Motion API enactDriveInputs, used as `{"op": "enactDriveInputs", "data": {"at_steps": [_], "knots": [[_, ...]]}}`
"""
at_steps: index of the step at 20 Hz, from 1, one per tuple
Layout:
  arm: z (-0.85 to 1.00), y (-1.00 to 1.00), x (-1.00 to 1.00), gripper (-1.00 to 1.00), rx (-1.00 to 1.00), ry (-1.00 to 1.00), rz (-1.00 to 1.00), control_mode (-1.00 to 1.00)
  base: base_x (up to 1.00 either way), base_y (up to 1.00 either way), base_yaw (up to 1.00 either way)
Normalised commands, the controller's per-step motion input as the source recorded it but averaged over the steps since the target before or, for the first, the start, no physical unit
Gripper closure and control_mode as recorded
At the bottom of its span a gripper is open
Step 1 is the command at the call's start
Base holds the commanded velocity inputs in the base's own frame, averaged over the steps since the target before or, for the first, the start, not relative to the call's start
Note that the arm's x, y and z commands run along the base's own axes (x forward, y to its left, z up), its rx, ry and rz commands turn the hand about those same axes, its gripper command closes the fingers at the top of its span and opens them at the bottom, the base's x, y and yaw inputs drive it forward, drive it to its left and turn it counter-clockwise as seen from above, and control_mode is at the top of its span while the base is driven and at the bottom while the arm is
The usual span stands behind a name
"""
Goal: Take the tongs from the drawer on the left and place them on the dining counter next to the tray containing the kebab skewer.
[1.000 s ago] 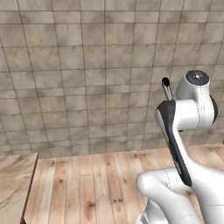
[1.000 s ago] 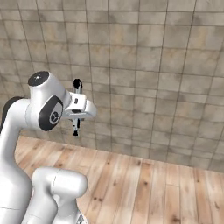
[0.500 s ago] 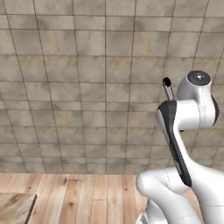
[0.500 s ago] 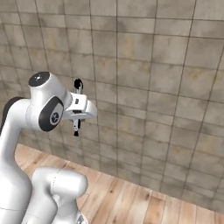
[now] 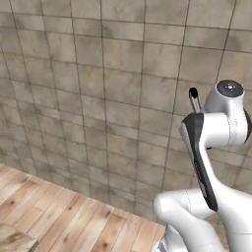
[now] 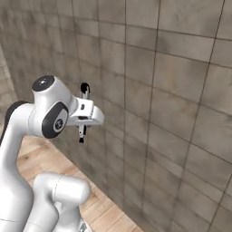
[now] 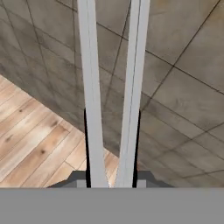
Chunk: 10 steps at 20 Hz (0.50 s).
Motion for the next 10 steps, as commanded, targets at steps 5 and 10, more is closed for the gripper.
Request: {"op": "enactDriveInputs", "data": {"at_steps": [5, 10], "knots": [[0.00, 0.00, 0.00, 1.00, 0.00, 0.00, 0.00, 1.00, 0.56, -0.05, 0.99], [0.00, 0.00, 0.00, 1.00, 0.00, 0.00, 0.00, 1.00, 0.52, -0.22, 0.94]]}}
